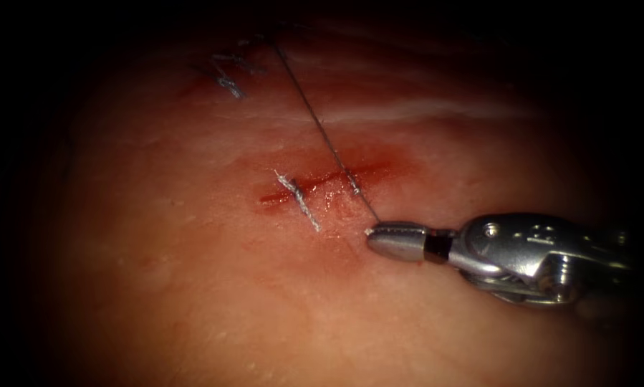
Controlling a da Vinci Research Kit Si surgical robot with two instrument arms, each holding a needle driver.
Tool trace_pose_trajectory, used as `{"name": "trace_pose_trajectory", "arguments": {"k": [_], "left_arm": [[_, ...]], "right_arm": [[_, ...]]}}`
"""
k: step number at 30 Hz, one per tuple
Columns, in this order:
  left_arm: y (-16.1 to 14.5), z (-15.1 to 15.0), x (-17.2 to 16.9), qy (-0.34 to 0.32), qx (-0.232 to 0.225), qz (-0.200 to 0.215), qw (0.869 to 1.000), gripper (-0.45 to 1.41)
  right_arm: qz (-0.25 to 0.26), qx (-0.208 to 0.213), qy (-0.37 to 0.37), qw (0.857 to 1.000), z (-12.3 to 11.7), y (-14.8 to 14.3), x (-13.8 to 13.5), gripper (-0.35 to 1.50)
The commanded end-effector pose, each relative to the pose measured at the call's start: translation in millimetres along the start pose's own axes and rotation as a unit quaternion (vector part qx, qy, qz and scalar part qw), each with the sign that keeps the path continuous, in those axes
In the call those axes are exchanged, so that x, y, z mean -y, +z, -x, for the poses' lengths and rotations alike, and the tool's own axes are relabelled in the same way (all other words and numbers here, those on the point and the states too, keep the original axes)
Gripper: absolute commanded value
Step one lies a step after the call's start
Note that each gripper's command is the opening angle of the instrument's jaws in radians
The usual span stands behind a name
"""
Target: Wound Closure
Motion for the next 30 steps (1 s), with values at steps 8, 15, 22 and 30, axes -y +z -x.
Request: {"name": "trace_pose_trajectory", "arguments": {"k": [8, 15, 22, 30], "left_arm": [[0.2, 0.3, 1.5, -0.008, -0.001, -0.010, 1.000, -0.45], [0.9, 0.1, 1.0, -0.018, 0.001, -0.018, 1.000, -0.45], [0.8, 0.3, 1.1, -0.018, 0.002, -0.020, 1.000, -0.45], [0.6, 0.7, 1.3, -0.020, 0.003, -0.021, 1.000, -0.45]], "right_arm": [[-0.004, -0.001, -0.004, 1.000, 0.9, 1.0, 1.1, -0.35], [-0.009, 0.001, -0.011, 1.000, 1.4, 1.4, 1.9, -0.35], [-0.044, 0.015, -0.017, 0.999, 2.0, 1.5, 2.9, -0.35], [-0.053, 0.021, -0.024, 0.998, 2.7, 2.0, 3.1, -0.35]]}}
